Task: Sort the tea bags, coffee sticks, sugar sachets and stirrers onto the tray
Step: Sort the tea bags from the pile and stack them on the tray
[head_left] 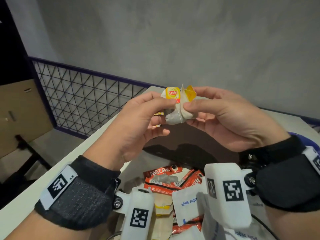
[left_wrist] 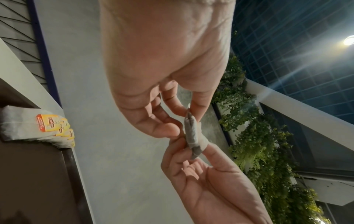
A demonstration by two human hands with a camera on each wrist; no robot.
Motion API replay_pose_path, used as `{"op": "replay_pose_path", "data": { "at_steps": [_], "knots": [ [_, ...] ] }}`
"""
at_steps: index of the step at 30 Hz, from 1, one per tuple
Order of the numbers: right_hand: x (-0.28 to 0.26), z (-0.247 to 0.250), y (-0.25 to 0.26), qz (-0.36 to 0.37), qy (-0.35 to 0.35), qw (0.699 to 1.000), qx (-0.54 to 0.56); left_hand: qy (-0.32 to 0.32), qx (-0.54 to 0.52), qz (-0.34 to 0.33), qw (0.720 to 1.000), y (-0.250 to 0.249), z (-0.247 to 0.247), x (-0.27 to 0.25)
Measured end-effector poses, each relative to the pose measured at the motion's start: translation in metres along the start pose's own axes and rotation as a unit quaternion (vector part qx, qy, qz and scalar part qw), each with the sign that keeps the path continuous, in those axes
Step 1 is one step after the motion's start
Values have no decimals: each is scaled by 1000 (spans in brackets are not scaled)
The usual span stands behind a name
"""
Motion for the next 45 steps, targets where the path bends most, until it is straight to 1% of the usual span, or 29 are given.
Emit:
{"op": "replay_pose_path", "data": {
  "at_steps": [4,8,12,16,18,21,23,26,29,35,39,45],
  "knots": [
    [0,-2,-1,57,-14,996,-70,-11,-14,-1,1000,1,0,2],
    [-1,-6,-2,124,-16,978,-168,-21,-21,1,1000,4,2,5],
    [-4,-9,-2,157,-4,961,-226,-9,-15,2,1000,4,-1,3],
    [-4,-9,-1,180,-3,942,-284,-15,-7,-11,1000,4,-3,2],
    [-5,-10,-1,185,4,939,-290,-26,-6,-10,1000,5,-2,3],
    [-5,-11,1,173,15,953,-247,-33,-3,-2,999,6,0,4],
    [-5,-10,3,163,6,960,-227,-35,-2,0,999,6,1,4],
    [-4,-6,4,161,-18,962,-222,-35,-1,0,999,6,1,4],
    [-4,-2,5,155,-25,964,-216,-38,-3,-2,999,6,0,4],
    [-5,-3,7,160,-8,955,-251,-48,-12,-20,999,7,0,4],
    [-5,-1,8,163,-11,949,-270,-49,-6,-32,998,7,0,3],
    [-3,2,8,199,-18,930,-309,-50,8,-33,998,8,0,5]
  ]
}}
Point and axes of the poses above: each hand's wrist, its own x-axis towards the middle knuckle, its own z-axis out of the back of the hand, y = z × x, the point moved 1 cm from there along x, towards the middle knuckle, and after that the axes turned 14 degrees about z, right-handed, at the moved point
